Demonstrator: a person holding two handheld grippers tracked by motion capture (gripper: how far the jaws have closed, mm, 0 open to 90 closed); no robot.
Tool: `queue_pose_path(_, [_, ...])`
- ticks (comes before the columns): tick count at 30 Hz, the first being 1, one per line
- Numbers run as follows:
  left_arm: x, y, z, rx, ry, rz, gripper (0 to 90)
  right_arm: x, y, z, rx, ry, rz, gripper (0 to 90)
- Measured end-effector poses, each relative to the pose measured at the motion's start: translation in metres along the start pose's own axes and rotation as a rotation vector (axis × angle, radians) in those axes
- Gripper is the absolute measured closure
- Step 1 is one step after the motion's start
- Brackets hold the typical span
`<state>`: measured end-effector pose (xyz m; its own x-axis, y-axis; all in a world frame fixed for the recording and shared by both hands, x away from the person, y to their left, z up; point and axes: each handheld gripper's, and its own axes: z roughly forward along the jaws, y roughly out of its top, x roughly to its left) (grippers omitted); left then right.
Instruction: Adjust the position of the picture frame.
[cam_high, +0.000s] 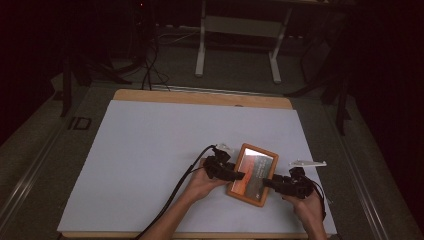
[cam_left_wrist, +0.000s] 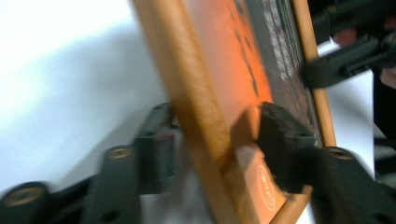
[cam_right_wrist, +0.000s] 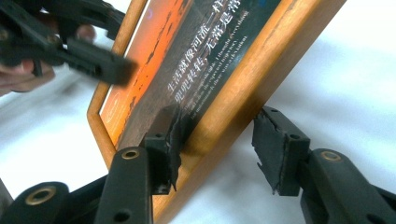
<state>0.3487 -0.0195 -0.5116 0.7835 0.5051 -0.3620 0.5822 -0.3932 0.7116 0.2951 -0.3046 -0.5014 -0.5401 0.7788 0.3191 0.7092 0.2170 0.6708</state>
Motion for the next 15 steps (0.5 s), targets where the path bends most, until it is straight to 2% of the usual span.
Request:
queue_pose_path(8, [-0.012, 0.0, -0.02, -0.028, 0.046, 0.011, 63.0, 0.007, 0.005, -0.009, -0.07, 0.011, -0.005, 63.0])
queue_pose_path(9, [-0.013, 0.0, -0.023, -0.032, 0.052, 0.016, 64.8, 0.009, 0.006, -0.011, -0.084, 0.015, -0.005, 64.5])
queue_pose_path(11, [-0.019, 0.0, -0.027, -0.052, 0.09, 0.051, 66.3, 0.011, 0.007, -0.014, -0.111, 0.022, -0.004, 66.5])
queue_pose_path(14, [-0.023, -0.001, -0.034, -0.072, 0.112, 0.081, 66.6, 0.019, 0.011, -0.017, -0.121, 0.004, -0.043, 66.6])
queue_pose_path(15, [-0.023, -0.002, -0.035, -0.076, 0.11, 0.078, 66.8, 0.021, 0.012, -0.018, -0.125, -0.002, -0.056, 66.5])
